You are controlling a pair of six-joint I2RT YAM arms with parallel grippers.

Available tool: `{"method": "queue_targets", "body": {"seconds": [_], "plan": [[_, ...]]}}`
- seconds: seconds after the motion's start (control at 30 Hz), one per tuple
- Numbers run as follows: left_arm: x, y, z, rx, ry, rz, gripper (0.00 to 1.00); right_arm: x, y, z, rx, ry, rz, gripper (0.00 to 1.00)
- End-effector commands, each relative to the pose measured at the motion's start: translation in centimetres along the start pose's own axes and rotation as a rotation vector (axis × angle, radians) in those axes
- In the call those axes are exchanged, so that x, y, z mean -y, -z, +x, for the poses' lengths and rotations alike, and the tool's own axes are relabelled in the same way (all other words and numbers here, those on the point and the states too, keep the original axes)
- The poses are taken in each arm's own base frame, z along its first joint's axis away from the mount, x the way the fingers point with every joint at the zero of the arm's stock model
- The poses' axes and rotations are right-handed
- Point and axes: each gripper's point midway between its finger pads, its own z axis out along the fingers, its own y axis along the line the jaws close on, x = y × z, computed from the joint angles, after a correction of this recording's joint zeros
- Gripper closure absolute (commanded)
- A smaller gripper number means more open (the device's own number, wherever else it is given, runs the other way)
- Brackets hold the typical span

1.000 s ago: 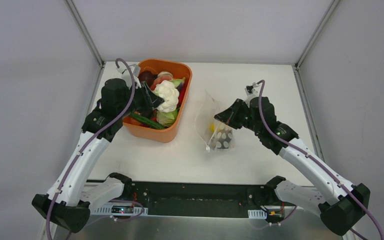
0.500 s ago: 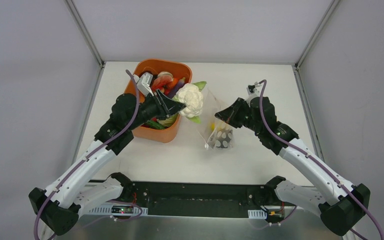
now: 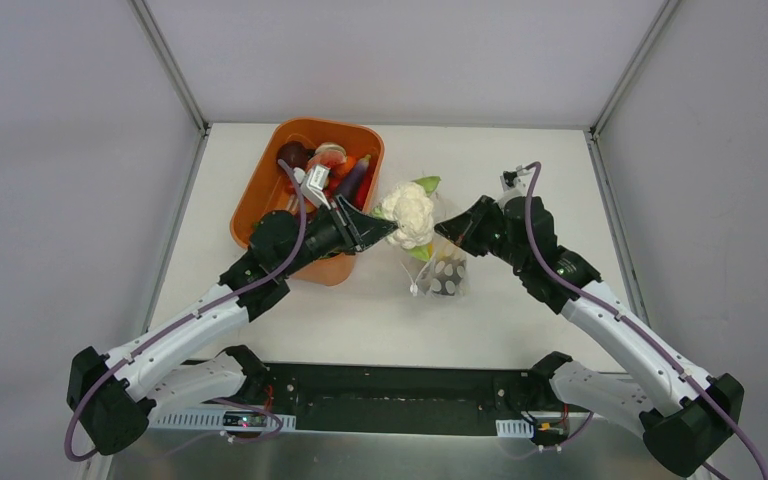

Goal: Place the food in the zip-top bag and seal the zipper
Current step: Place the fake vegetable in the zipper food storage bag.

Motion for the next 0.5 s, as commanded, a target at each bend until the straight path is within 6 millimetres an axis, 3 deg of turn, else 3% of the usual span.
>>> {"method": "queue_targets", "body": {"seconds": [0.0,0.33,0.47], "plan": [[3.2,-0.4,-1.3,0.079,-0.060,0.126,1.00,-1.3,0.3,-1.2,0.043,-0.022,-0.040,1.00],[-1.5,-0.9,1.1,0.045,-0.140,-0.034,1.00,-3.8,1.7,-2.8,0.065,0.028,-0.097,1.00],[-2.7,-1.1,1.3,0.036,-0.202,-0.109,1.00,-4.6,2.0,-2.1,0.023,0.000,-0.134,1.00]]}}
